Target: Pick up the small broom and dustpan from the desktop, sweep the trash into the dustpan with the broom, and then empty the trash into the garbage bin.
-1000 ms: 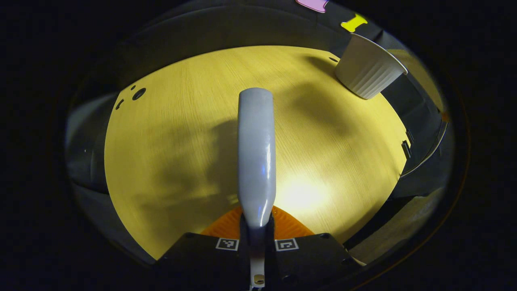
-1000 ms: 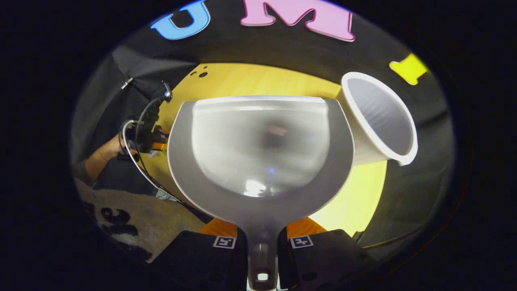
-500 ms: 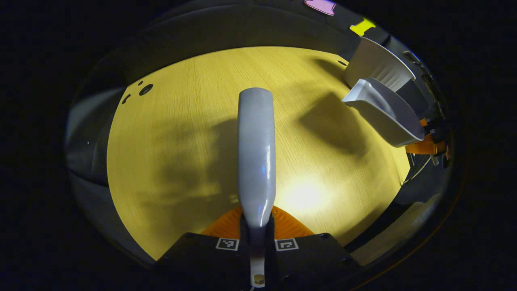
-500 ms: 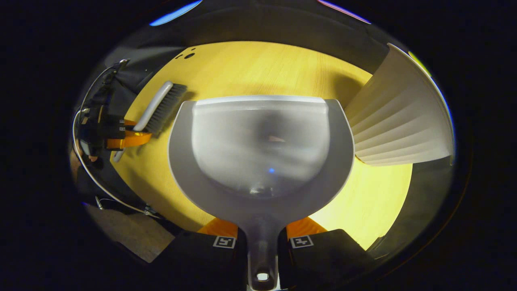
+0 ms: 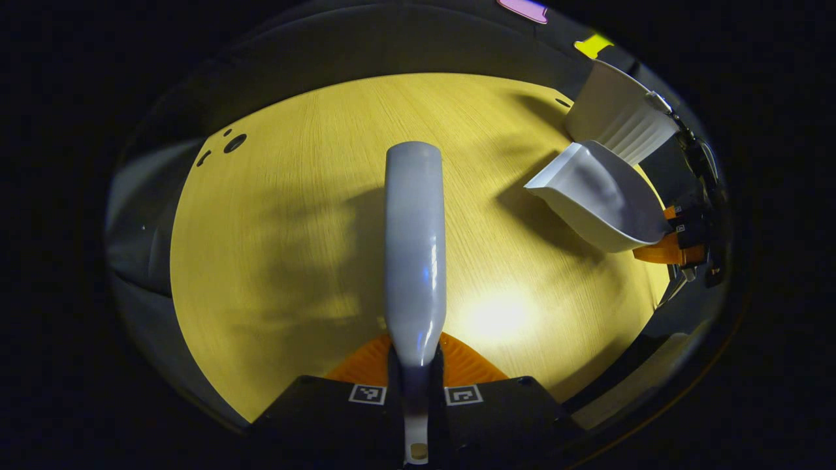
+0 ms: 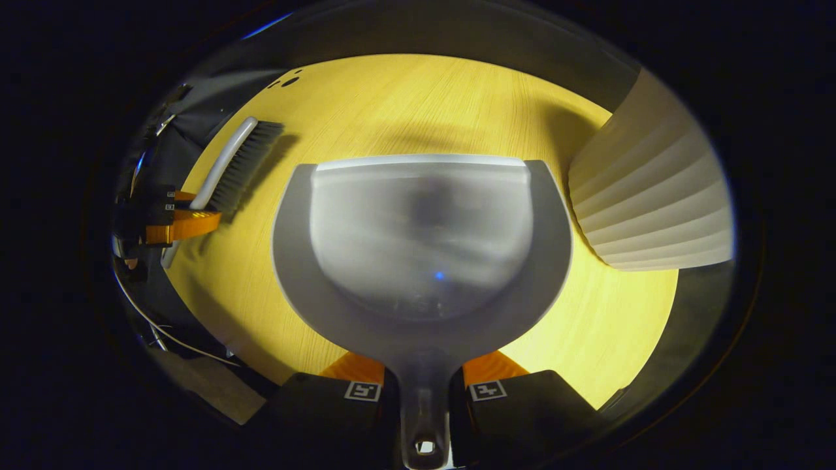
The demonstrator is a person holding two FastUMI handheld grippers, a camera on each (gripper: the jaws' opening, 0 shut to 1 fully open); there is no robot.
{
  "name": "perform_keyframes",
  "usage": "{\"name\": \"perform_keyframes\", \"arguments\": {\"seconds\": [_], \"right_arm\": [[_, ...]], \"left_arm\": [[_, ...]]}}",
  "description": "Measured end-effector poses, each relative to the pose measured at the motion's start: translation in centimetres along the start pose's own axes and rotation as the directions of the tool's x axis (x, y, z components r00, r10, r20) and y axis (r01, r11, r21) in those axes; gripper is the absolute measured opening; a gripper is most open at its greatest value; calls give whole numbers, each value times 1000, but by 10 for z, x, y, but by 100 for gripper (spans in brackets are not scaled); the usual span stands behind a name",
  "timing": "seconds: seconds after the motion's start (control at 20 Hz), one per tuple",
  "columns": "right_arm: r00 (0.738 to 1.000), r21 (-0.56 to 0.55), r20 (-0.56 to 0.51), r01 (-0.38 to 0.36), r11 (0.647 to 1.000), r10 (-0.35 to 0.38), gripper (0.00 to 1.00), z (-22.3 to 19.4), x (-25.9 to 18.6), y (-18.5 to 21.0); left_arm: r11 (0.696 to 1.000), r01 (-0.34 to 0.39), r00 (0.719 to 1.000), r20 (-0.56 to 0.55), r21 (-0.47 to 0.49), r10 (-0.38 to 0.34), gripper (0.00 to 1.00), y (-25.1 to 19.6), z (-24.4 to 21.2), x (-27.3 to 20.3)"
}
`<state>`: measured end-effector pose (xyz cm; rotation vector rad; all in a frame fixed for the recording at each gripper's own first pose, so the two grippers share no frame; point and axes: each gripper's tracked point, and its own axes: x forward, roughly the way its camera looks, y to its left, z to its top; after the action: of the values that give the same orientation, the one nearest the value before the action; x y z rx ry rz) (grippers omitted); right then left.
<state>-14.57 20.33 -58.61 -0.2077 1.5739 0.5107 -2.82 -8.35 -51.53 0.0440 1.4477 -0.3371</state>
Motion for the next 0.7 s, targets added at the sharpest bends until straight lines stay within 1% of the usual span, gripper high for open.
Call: {"name": "perform_keyframes", "arguments": {"seconds": [0.15,0.35,0.6,0.65,0.7], "right_arm": [[1000,11,-3,-18,1000,18,34,-1,4,0],[1000,8,-16,-15,1000,15,34,-1,9,1],[999,25,-41,-19,1000,20,35,-1,15,2],[999,24,-44,-21,999,22,35,-1,15,2],[998,25,-51,-29,999,30,35,-1,15,3]], "left_arm": [[1000,-4,1000,-11,-6,4,18,-1,1,0],[1000,-11,1000,-25,6,11,19,-1,3,-1],[1000,-22,998,-52,-6,22,23,0,6,1],[1000,-22,999,-50,-6,22,27,-1,9,0],[1000,-25,999,-43,2,25,25,0,10,-1]]}}
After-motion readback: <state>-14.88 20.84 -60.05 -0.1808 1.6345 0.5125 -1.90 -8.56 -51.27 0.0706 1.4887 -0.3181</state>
